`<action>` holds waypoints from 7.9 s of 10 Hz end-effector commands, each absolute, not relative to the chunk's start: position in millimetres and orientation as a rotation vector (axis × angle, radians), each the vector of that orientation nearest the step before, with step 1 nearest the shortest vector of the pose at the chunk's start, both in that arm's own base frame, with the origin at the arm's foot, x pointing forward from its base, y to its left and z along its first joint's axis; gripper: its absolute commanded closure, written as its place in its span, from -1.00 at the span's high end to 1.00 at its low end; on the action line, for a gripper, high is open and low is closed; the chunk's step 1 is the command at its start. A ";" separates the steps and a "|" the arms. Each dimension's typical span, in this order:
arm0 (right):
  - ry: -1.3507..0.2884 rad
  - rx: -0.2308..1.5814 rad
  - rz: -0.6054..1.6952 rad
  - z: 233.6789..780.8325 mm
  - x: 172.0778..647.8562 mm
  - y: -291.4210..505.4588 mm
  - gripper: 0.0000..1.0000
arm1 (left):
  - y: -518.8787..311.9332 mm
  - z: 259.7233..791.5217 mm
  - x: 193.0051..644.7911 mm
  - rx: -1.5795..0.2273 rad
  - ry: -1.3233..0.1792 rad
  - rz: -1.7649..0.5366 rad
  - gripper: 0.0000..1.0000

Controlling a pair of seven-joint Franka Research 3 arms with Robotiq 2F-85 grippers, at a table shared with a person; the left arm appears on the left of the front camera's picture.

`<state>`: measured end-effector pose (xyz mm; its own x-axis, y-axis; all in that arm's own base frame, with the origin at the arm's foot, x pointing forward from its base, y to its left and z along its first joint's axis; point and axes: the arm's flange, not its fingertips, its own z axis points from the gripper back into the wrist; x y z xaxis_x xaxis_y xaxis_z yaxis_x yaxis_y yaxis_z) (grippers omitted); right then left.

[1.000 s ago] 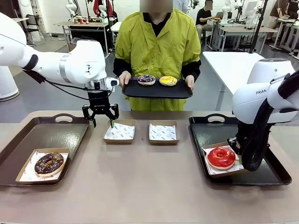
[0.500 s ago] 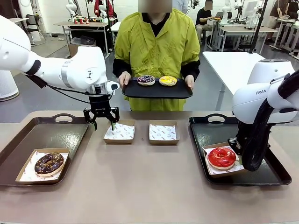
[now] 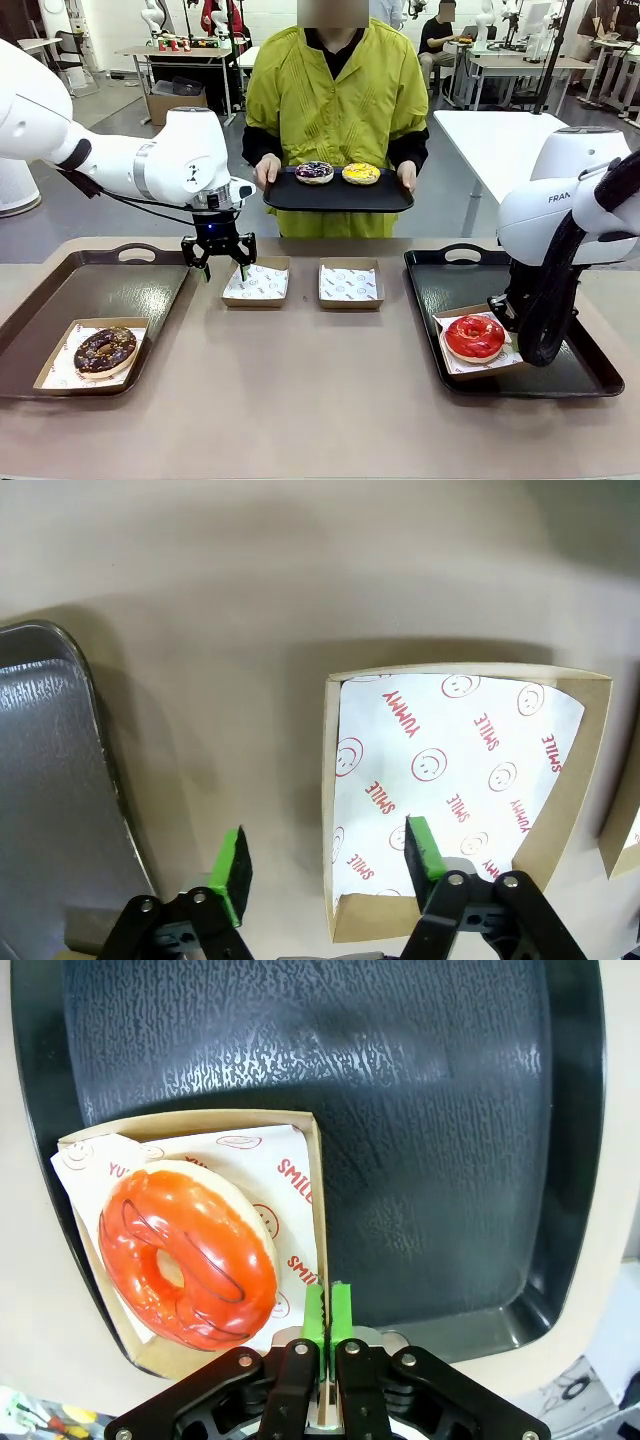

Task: Individually package the donuts and arrange them on the tray.
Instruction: Place the picked Paper togo box on the Handle tray while simultaneously picking up another Paper togo box from the table with the other hand.

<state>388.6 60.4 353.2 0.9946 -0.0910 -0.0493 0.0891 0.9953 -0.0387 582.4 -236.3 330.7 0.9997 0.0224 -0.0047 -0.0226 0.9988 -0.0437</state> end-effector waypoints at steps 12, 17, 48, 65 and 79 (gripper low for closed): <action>0.044 0.010 -0.054 348.7 386.8 55.9 1.00 | -241.3 330.5 583.9 -0.014 -0.007 0.034 -1.00; 0.021 0.349 0.003 403.2 366.3 11.9 1.00 | -241.8 393.9 563.4 -0.048 0.007 -0.027 -1.00; -0.179 1.213 -0.106 366.8 319.6 -217.3 1.00 | -297.0 516.0 576.8 -0.029 -0.038 -0.055 -1.00; -0.242 0.642 -0.100 476.5 480.9 -31.7 1.00 | -113.3 522.0 535.6 -0.045 -0.137 -0.017 -0.98; -0.306 0.453 -0.006 442.5 518.2 67.6 1.00 | -34.0 482.2 493.9 -0.037 -0.099 0.073 -0.98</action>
<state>518.4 66.6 442.3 0.9540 -0.0768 0.2897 -0.0604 0.8974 0.4371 492.0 -34.8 479.7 0.9928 0.0723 0.0955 -0.0676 0.9964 -0.0520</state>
